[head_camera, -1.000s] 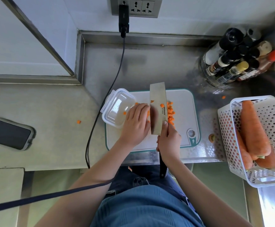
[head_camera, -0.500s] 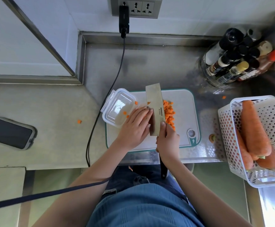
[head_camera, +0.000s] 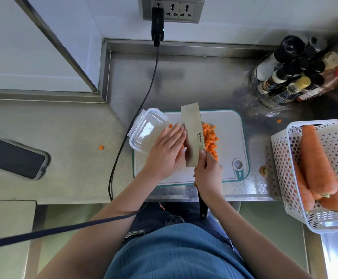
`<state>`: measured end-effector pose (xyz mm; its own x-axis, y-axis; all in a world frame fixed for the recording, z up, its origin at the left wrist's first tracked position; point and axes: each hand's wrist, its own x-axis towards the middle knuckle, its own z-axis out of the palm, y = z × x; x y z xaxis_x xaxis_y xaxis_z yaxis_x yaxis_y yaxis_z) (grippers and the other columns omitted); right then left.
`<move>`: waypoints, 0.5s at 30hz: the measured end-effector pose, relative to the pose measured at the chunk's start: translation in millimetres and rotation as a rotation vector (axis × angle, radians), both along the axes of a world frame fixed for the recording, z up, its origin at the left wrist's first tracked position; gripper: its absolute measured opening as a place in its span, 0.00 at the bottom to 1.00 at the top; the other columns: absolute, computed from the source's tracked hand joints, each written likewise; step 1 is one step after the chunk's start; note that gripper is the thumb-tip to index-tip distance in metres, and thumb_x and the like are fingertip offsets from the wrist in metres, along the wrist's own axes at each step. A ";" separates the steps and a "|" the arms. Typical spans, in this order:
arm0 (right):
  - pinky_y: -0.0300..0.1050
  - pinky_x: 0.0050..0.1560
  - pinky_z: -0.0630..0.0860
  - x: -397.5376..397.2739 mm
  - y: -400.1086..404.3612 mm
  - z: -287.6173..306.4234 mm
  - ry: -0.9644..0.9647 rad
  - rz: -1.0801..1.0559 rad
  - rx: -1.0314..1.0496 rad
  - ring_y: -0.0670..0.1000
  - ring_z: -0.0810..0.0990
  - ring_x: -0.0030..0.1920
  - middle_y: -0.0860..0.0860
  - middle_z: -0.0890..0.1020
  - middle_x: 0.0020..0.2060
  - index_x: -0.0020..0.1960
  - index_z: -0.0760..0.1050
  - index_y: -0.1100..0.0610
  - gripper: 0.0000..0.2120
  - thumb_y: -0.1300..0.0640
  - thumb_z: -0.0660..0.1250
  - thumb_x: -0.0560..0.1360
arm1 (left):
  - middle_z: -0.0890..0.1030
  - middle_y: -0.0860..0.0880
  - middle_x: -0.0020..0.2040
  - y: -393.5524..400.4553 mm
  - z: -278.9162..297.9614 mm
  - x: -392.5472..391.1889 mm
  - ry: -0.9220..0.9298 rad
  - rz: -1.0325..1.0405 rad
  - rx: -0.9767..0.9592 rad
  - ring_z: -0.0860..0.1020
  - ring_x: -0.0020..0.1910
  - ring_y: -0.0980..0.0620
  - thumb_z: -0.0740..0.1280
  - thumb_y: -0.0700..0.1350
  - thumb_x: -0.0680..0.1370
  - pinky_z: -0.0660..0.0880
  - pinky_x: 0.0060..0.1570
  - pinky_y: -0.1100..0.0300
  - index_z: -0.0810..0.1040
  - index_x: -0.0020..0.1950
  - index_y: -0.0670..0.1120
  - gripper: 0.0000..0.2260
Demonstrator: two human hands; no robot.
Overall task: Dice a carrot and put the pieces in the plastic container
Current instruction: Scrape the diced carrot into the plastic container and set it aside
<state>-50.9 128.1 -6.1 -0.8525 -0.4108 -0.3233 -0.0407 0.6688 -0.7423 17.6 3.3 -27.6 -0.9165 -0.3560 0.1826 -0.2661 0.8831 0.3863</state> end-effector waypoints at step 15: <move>0.60 0.25 0.73 0.4 -0.5 -3.8 -0.011 0.000 -0.037 0.67 0.73 0.30 0.63 0.75 0.29 0.38 0.68 0.57 0.25 0.37 0.49 0.77 | 0.62 0.39 0.73 11.5 -0.6 9.2 0.033 0.197 0.337 0.57 0.74 0.44 0.49 0.49 0.82 0.55 0.73 0.51 0.60 0.73 0.36 0.24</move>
